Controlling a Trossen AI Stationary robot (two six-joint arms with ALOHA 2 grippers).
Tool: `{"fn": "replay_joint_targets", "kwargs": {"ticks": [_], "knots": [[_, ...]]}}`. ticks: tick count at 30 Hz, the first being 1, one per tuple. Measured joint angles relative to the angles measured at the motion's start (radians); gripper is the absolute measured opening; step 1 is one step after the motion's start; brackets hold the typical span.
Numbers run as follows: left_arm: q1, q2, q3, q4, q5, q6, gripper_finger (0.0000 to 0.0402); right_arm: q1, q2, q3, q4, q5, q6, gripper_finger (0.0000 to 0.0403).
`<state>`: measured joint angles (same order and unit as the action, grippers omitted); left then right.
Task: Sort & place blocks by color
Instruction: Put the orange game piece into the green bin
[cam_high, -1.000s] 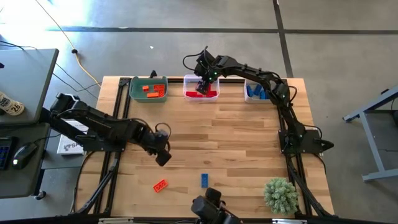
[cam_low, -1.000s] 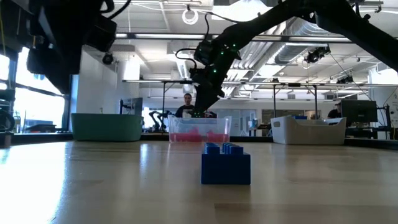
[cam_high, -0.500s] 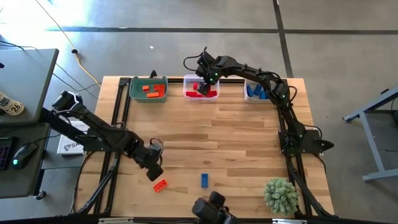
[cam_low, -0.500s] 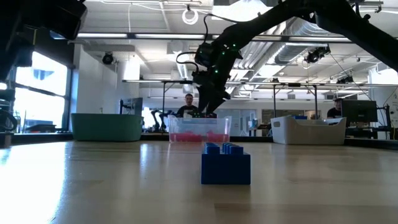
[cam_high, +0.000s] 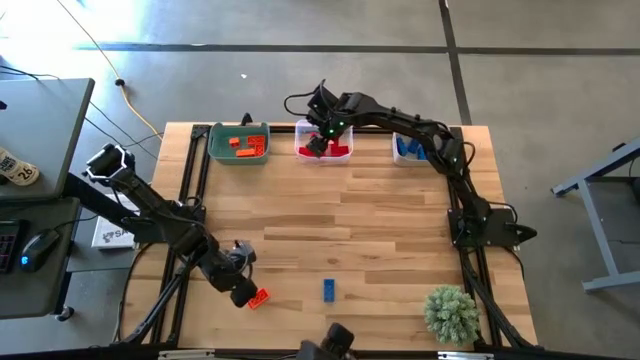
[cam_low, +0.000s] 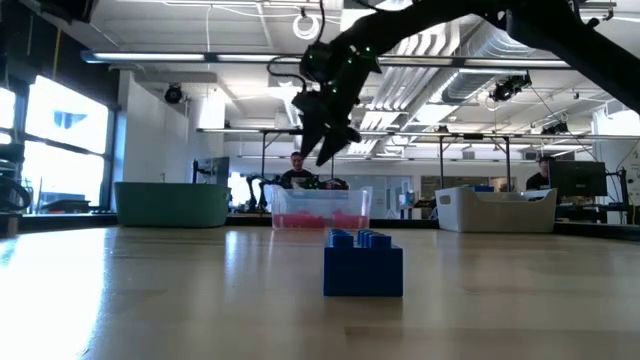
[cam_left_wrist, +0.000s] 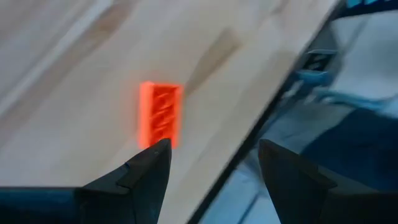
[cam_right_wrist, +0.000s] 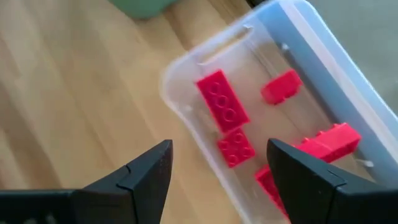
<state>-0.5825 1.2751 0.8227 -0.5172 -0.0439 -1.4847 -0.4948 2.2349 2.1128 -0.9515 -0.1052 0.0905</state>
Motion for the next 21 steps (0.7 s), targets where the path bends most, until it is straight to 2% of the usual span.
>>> {"fn": "replay_joint_targets", "kwargs": {"ticks": [4,9,13,21], "knots": [[-0.009,0.0,0.0,0.085,-0.059,-0.005,0.0229,0.04,0.0,0.067,-0.037,0.029,0.02,0.0248],[-0.01,0.0,0.005,0.141,-0.063,-0.001,0.0229,0.084,0.0,0.14,-0.094,0.045,0.068,0.0248],[-0.015,0.0,0.057,0.146,-0.079,0.044,0.0229,0.117,0.0,0.182,-0.147,0.054,0.099,0.0248],[-0.014,0.012,0.138,0.077,-0.181,0.105,0.0229,0.203,0.0,0.204,-0.247,0.136,0.145,0.0248]]}}
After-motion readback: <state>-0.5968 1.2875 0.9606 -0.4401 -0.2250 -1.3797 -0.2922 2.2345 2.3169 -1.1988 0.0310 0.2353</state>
